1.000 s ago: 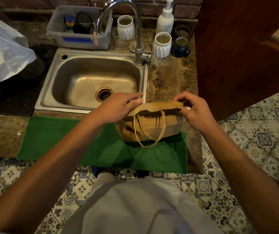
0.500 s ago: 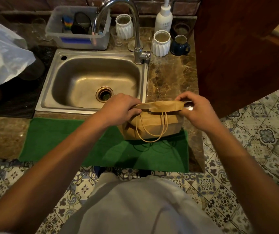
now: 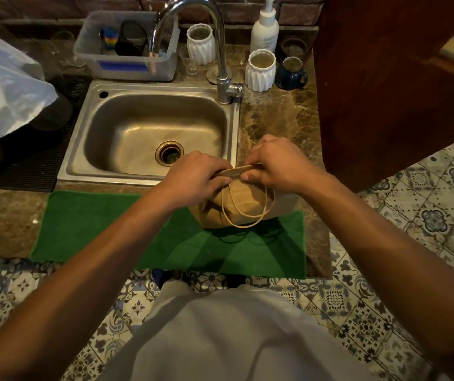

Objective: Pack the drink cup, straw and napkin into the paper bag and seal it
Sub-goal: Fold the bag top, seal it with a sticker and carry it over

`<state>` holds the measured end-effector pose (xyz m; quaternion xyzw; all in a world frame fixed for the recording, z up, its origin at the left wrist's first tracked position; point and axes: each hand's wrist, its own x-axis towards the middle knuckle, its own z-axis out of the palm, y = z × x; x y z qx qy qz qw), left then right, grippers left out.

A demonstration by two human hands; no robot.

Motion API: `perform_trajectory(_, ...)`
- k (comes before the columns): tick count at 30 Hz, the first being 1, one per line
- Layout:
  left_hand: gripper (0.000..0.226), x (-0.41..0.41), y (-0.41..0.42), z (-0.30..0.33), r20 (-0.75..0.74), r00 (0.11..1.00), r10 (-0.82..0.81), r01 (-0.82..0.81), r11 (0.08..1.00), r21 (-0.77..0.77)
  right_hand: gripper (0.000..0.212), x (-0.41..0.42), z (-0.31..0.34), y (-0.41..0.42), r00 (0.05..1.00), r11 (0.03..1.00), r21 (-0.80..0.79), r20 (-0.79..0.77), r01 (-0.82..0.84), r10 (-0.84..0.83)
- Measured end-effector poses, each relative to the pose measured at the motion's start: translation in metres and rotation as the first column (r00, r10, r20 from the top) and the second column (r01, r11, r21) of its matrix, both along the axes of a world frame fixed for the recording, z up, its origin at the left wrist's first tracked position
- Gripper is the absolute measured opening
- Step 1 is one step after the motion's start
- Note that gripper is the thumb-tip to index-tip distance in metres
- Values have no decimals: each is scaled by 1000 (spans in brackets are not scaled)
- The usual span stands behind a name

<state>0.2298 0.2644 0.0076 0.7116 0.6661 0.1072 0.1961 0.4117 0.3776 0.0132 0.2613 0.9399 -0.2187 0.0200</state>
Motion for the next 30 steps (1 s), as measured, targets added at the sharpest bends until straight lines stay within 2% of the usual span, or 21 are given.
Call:
perform_trajectory(5,21,-8,-7,-6,151,986,66,-58,997,-55,19,12,-3,1,994,999,3,-99,37,-37)
perform_trajectory(9,18,-7,-13,-11,175,980,95,-93,995,-21,25,19,-7,7,991,997,4,-114,75,-74)
perform_trajectory(14,15,-6,-14,-11,267,956,119,-105,992,-69,26,32,-14,16,982,992,-46,-139,122,-127)
perform_trajectory(18,15,-12,-19,-7,441,872,212,-179,977,-116,27,42,-11,26,975,977,-185,-177,102,-136)
perform_trajectory(22,18,-17,-24,-9,454,860,234,-212,972,-99,20,59,-6,36,953,956,-255,-224,142,-202)
perform_trajectory(26,19,-13,-22,-9,446,859,251,-235,968,-92,22,66,-12,35,927,933,-315,-267,173,-262)
perform_trajectory(30,18,-11,-19,-7,430,869,242,-232,970,-77,34,78,-22,44,873,808,-522,-220,272,-436)
